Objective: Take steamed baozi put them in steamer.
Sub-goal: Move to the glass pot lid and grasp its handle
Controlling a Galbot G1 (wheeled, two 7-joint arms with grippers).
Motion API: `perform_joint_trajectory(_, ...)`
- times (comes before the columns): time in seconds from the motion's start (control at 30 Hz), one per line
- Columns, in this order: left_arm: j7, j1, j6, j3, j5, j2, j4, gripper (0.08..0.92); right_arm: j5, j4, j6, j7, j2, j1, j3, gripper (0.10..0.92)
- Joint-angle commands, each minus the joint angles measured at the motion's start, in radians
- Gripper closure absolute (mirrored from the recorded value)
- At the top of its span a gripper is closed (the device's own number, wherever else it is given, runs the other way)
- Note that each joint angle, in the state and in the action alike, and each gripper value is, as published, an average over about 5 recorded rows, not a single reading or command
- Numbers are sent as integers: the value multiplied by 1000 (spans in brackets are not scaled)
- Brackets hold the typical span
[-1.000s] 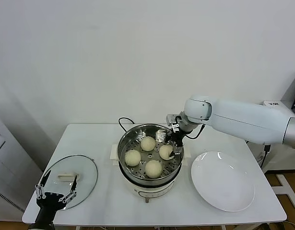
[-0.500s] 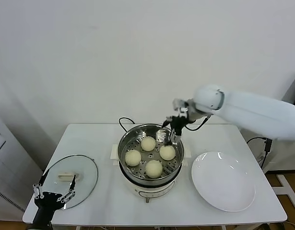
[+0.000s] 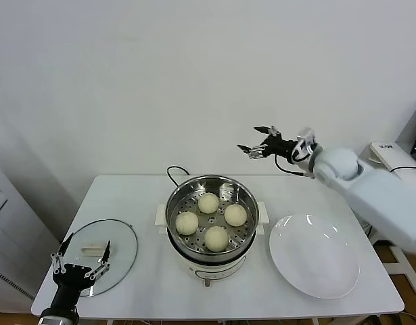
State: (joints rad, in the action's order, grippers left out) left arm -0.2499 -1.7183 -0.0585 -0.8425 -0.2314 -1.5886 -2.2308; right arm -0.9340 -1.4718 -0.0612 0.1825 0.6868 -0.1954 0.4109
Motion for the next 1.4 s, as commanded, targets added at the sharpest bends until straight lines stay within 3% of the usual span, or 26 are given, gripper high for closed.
perform_joint_trajectory(0.03,0,15,14,11,-17,8,1,177,184,-188,146,-185,215,-1112,-1105,203)
perform_joint_trajectory(0.53,9,37,-2,3,-79,17,35,177,405,-435,164,95,624,-1459,-1330,203)
perform_joint_trajectory(0.67,14,40,-54,-7,-121,22,59,177,428,-471,152,134,662,-1486,-1355,203)
perform_joint_trajectory(0.77,29,53,-158,-18,-208,33,108,177,455,-472,148,155,683,-1489,-1367,203)
perform_joint_trajectory(1.03,175,112,-483,-78,-723,133,350,177,488,-514,141,155,715,-1483,-1349,203)
perform_joint_trajectory(1.2,278,137,-523,-104,-940,177,460,177,500,-514,150,153,722,-1484,-1349,203)
perform_joint_trajectory(1.4,388,171,-542,-147,-1100,179,569,177,508,-485,165,155,722,-1485,-1345,203)
